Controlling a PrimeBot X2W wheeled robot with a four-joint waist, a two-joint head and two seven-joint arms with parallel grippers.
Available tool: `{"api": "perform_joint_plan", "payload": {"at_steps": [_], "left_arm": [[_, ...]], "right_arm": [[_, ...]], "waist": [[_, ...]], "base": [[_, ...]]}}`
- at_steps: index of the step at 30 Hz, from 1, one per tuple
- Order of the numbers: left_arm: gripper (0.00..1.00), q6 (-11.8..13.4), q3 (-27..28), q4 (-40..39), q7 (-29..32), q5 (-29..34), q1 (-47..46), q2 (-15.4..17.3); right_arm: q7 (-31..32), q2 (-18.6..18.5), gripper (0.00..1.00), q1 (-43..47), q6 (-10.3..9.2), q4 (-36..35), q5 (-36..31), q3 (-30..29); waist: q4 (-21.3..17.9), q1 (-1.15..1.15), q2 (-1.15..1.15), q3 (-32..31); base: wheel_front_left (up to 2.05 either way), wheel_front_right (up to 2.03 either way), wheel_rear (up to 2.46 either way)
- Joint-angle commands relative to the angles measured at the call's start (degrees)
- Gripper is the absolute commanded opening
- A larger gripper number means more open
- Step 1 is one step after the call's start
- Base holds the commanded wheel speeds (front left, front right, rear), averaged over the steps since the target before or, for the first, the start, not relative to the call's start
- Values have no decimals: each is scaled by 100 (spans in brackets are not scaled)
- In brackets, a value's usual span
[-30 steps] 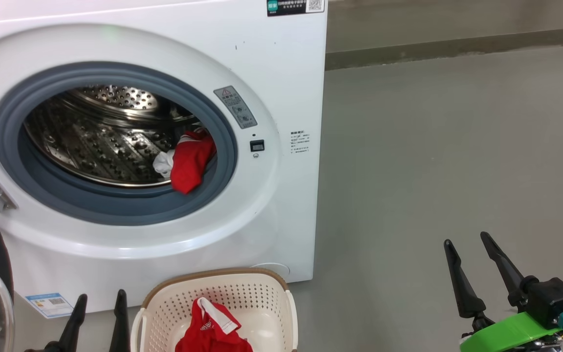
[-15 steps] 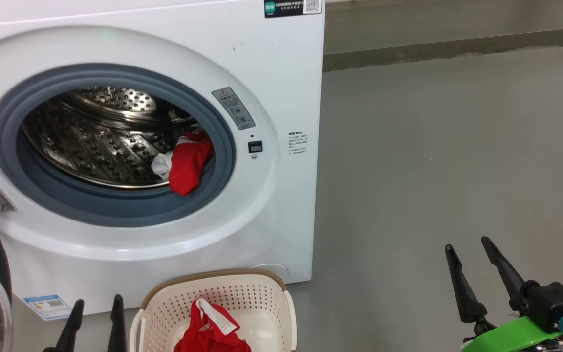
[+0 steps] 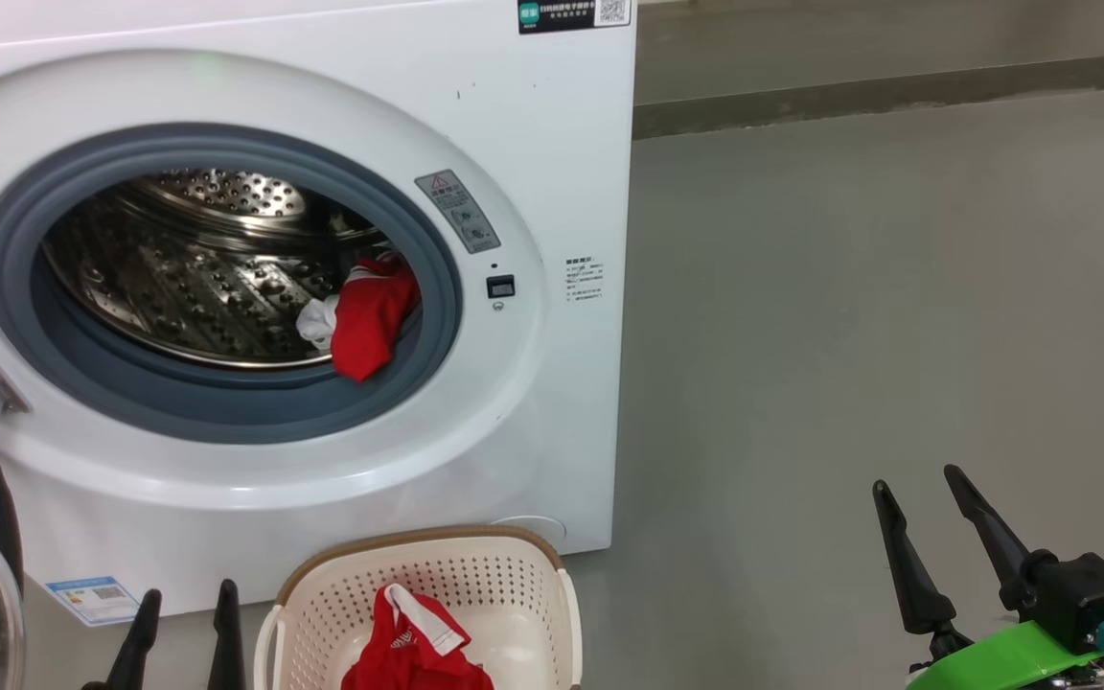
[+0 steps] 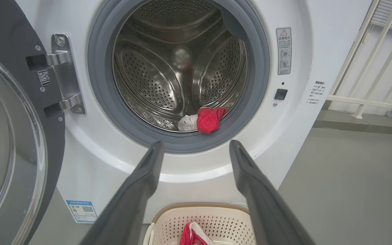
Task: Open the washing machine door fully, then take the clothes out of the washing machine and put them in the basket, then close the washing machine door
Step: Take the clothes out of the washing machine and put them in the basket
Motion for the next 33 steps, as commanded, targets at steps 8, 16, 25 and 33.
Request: {"api": "perform_joint_plan", "payload": {"at_steps": [8,16,25,33], "left_arm": [[100,-34,178,70,-70,-128,-391,35],[100,-27,109,314,-70,-146,-908,35],[100,50,62,786,-70,-3,-1867,269],[100,18,19,1363,-70,-133,-3034,462]], "right_arm": [[-37,-136,100,-147,36,-116,-116,176],[-37,-150,100,-248,36,-131,-111,219],[-37,-230,100,-582,36,-224,-213,273],[-37,-215,100,-875,36,-359,-229,242]], "waist": [[45,0,0,109],[78,0,0,392],[62,0,0,997],[-20,0,0,1706]], "base": [[0,0,0],[0,0,0],[0,0,0],[0,0,0]]}}
